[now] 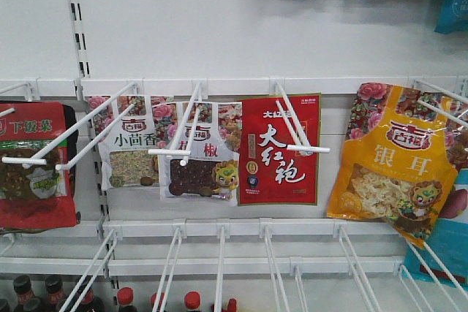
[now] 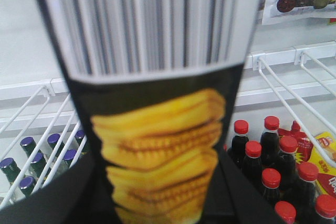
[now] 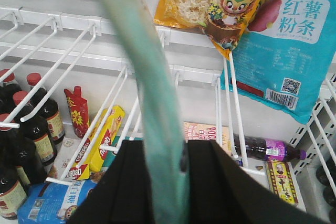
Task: Pick snacks and fruit into basket
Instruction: 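Drive away from the shelf holding the bag and snack box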
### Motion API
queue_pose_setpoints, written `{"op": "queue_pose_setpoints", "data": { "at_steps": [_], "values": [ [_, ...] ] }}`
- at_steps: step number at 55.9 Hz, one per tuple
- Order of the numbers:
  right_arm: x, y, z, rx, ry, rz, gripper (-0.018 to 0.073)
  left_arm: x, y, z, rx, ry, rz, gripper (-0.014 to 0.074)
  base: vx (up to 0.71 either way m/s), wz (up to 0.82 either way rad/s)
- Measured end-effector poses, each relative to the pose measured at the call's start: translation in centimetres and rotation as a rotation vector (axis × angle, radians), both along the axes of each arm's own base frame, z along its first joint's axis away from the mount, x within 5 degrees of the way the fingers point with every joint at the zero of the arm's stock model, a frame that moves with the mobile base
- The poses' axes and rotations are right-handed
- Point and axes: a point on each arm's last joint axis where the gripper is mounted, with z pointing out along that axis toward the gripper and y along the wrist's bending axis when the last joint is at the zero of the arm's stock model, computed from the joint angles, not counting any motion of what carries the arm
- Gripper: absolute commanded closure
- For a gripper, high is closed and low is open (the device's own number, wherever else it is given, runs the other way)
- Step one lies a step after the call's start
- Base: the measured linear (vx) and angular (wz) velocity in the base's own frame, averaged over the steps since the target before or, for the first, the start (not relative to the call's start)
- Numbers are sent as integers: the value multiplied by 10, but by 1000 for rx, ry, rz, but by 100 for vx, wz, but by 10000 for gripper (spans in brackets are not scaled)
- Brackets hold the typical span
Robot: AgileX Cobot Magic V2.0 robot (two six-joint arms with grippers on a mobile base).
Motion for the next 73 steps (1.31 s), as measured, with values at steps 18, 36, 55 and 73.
{"op": "queue_pose_setpoints", "data": {
  "at_steps": [18,36,55,73],
  "values": [
    [0,0,0,0,0,0,568,0,0,0,0,0,0,469,0,0],
    [0,0,0,0,0,0,568,0,0,0,0,0,0,469,0,0],
    [0,0,0,0,0,0,568,0,0,0,0,0,0,469,-1,0],
    [0,0,0,1,0,0,568,0,0,0,0,0,0,469,-10,-1]
  ]
}}
